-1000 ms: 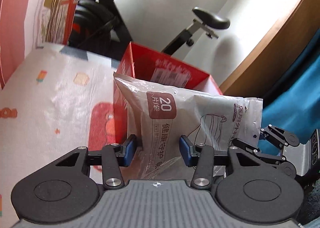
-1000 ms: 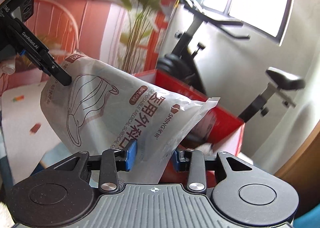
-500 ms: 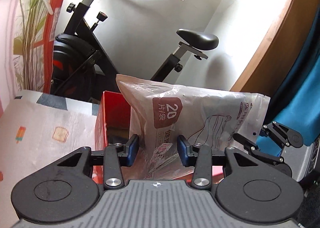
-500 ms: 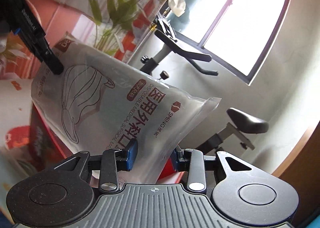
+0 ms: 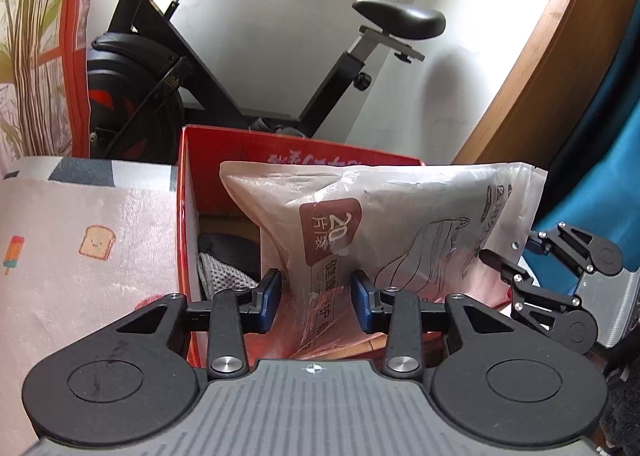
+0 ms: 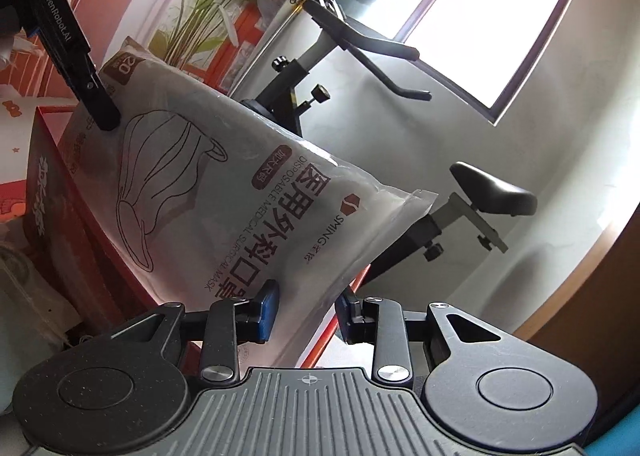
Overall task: Organize soft objects
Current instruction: 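Carry the white mask packet with both tools over the red box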
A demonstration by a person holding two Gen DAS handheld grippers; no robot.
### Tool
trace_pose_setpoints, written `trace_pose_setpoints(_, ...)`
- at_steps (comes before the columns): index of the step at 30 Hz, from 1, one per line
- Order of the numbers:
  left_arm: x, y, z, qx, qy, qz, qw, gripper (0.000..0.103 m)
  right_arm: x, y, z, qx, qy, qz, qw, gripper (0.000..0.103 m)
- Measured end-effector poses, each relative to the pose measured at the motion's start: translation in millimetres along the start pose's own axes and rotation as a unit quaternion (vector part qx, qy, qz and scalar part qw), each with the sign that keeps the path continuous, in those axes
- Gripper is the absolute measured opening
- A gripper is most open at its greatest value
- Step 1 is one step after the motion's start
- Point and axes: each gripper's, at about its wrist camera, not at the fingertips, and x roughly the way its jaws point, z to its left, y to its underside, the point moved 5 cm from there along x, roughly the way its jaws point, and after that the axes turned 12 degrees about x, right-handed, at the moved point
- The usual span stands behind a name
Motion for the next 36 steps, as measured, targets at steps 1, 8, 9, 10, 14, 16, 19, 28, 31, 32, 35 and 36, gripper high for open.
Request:
trace_pose_setpoints(1,0.9,2.3,0.4,-0.001,-0.001,0.005,1.0000,0.040,-1.8,1.4,0.5,0.004,-0.004,0.003,1.000,0.028)
trace_pose_setpoints(8,1.3,13.8,13.1,-0.008,-0.019,0.030,0.9994,0.040,-10.7,6.0,8.9,0.036,-0.047,0.023,0.998,0.013)
trace_pose_setpoints(9,0.4,15.2,15.7,-0.009,-0.019,0.031,0.9993,0.041,-10.7,7.5,9.5,0.039,-0.051,0.027,0.998,0.009)
trace_pose_setpoints(10,0.0,16.1,18.1,-0.013,-0.016,0.031,0.9993,0.041,-10.6,8.7,9.3,0.043,-0.055,0.032,0.997,0.009)
trace_pose_setpoints(14,-5.6,18.3,21.3,-0.022,-0.006,0.028,0.9993,0.045,-11.0,12.7,4.7,0.055,-0.064,0.045,0.995,0.007)
trace_pose_setpoints(16,-10.3,18.9,21.2,-0.023,-0.004,0.025,0.9994,0.048,-11.7,13.6,4.6,0.054,-0.066,0.047,0.995,0.007)
trace_pose_setpoints(19,-22.8,18.8,21.6,-0.030,0.001,0.015,0.9994,0.049,-12.5,14.2,5.8,0.052,-0.068,0.050,0.995,0.006)
trace_pose_setpoints(28,-67.8,-7.2,20.0,-0.051,0.007,-0.059,0.9969,0.043,-12.9,12.8,6.2,0.048,-0.076,0.054,0.995,0.006)
trace_pose_setpoints(31,-63.2,-23.7,11.1,-0.045,0.008,-0.069,0.9965,0.043,-12.7,12.4,6.7,0.049,-0.075,0.055,0.995,0.006)
trace_pose_setpoints(32,-55.1,-25.9,8.4,-0.045,0.005,-0.059,0.9972,0.040,-12.5,12.3,6.5,0.049,-0.075,0.055,0.994,0.006)
trace_pose_setpoints(35,-24.5,-22.4,1.4,-0.045,-0.002,-0.019,0.9988,0.034,-12.5,12.4,5.1,0.048,-0.074,0.057,0.994,0.006)
trace_pose_setpoints(36,-14.1,-18.9,0.5,-0.047,-0.006,-0.005,0.9989,0.034,-12.4,12.3,5.1,0.049,-0.074,0.057,0.994,0.006)
